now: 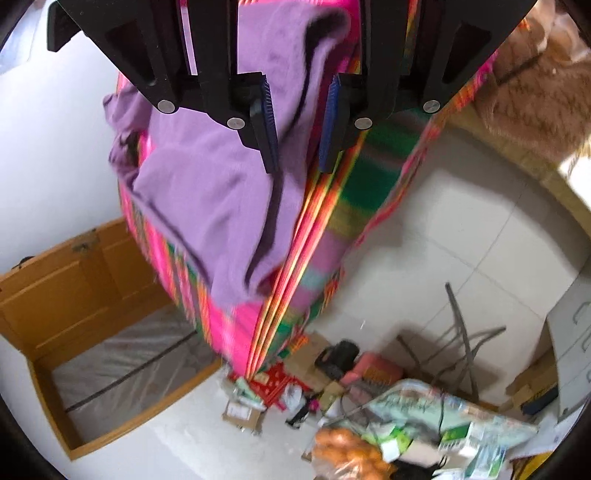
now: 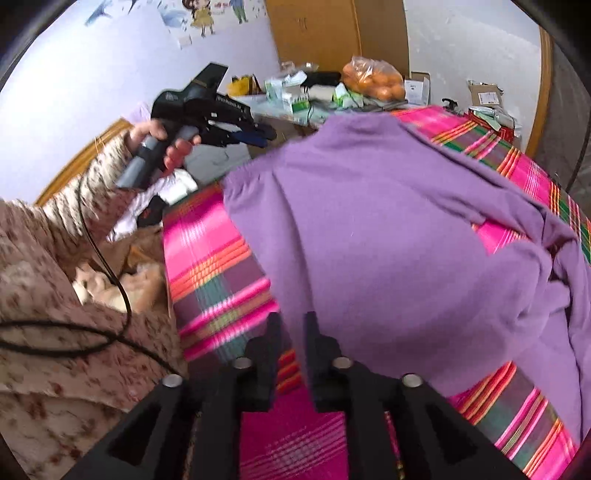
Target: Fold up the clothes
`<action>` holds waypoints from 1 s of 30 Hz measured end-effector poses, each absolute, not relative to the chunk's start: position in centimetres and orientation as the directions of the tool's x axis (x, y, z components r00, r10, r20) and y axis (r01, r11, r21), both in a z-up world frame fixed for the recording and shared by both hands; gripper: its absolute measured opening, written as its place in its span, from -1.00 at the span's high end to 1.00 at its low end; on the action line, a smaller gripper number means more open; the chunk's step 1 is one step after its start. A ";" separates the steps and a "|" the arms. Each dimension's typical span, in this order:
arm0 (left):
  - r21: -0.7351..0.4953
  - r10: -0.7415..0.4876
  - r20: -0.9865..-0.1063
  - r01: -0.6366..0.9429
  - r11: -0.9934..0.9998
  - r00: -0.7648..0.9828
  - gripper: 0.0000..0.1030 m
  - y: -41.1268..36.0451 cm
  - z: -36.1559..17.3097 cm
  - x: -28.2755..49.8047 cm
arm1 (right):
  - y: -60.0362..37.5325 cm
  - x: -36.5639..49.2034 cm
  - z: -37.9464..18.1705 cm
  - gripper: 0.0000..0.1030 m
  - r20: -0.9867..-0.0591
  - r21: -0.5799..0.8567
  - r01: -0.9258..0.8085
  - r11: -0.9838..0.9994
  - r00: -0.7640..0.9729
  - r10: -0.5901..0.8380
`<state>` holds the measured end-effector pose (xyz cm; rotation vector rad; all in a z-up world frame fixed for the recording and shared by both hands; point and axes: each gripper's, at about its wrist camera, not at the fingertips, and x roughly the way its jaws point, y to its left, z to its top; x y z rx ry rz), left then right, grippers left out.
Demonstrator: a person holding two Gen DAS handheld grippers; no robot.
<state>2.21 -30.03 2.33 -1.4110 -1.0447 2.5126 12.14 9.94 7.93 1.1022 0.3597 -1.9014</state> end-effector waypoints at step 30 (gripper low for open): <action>-0.891 0.725 -0.448 0.189 -0.414 -0.522 0.39 -30.4 -2.6 -14.3 | 4.5 -6.5 3.3 0.45 -0.827 0.331 0.617 -0.713 -0.174 -0.534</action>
